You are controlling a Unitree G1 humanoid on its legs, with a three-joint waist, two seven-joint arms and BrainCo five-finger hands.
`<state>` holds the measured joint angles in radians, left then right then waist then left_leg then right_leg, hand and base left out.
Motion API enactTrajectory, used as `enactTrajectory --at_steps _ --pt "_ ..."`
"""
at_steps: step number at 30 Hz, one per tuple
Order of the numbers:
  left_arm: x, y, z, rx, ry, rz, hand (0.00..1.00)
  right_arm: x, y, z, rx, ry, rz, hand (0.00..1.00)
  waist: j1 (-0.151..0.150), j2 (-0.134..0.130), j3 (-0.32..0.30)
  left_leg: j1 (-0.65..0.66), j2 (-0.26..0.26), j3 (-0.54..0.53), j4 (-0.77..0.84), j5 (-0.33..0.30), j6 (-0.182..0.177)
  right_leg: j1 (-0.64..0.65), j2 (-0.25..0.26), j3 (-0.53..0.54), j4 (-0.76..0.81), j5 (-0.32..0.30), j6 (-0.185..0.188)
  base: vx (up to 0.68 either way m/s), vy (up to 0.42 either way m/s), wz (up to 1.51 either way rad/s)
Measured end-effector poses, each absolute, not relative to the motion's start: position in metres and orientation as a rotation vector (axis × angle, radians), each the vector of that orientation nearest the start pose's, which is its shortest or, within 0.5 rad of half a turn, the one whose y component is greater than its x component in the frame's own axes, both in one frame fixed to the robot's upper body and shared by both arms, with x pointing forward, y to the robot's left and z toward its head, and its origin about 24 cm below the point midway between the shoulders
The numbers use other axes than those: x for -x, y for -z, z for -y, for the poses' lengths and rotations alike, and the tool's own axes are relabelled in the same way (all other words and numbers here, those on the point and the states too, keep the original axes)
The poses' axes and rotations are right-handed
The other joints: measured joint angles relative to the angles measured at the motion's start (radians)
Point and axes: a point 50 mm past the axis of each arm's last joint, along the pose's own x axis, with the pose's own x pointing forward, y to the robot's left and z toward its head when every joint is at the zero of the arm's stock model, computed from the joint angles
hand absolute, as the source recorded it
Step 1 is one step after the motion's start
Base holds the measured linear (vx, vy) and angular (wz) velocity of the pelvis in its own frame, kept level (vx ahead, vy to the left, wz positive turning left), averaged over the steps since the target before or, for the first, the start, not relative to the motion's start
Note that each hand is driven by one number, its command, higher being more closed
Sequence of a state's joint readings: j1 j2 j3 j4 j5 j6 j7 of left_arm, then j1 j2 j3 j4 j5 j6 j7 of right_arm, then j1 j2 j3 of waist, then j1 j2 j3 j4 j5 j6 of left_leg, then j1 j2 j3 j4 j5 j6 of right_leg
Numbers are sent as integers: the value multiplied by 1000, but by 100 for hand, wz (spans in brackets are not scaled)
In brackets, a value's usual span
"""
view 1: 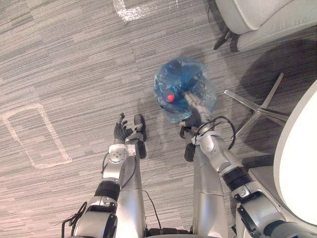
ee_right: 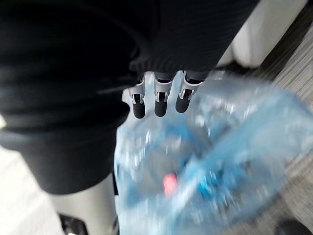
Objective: Gather rubbish on tea table into small bin, then transfer packed bag to large trash can.
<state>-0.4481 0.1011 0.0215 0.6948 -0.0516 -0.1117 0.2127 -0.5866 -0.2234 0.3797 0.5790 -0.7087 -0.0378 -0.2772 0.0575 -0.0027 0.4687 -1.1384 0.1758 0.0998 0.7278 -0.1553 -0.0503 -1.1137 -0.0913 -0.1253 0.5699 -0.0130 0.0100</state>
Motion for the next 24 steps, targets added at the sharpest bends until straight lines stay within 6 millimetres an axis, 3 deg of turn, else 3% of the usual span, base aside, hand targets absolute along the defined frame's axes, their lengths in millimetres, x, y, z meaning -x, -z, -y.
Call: enactTrajectory --at_steps 8,9,12,19,24 --pt "-350 -39 -157 -59 -158 -110 0 -369 -79 101 1170 -109 206 0 -3 0 0 -37 -16 -1 -38 21 -7 -41 -14 -8 -14 12 -13 26 2 8" --pt "-353 -43 -154 -43 -157 -104 0 -373 -80 103 1173 -89 188 100 -3 0 0 -51 -20 -2 -43 25 -7 -56 -17 -11 -13 13 -13 40 1 11" --pt "-359 -50 -152 -14 -165 -92 0 -379 -83 105 1169 -62 147 100 -5 -1 0 -81 -30 -8 -46 34 -4 -91 -28 -14 3 10 -13 42 -4 14" --pt "-345 -31 -144 38 -213 -137 0 -385 -90 115 1089 18 126 100 2 0 1 -110 -58 -46 -48 46 -14 -120 -52 -36 54 -27 -16 29 -11 21" --pt "-344 -33 -142 45 -216 -125 0 -383 -88 116 1034 36 118 100 7 0 0 -104 -61 -39 -54 43 -9 -118 -58 -33 52 -27 -15 2 -1 1"
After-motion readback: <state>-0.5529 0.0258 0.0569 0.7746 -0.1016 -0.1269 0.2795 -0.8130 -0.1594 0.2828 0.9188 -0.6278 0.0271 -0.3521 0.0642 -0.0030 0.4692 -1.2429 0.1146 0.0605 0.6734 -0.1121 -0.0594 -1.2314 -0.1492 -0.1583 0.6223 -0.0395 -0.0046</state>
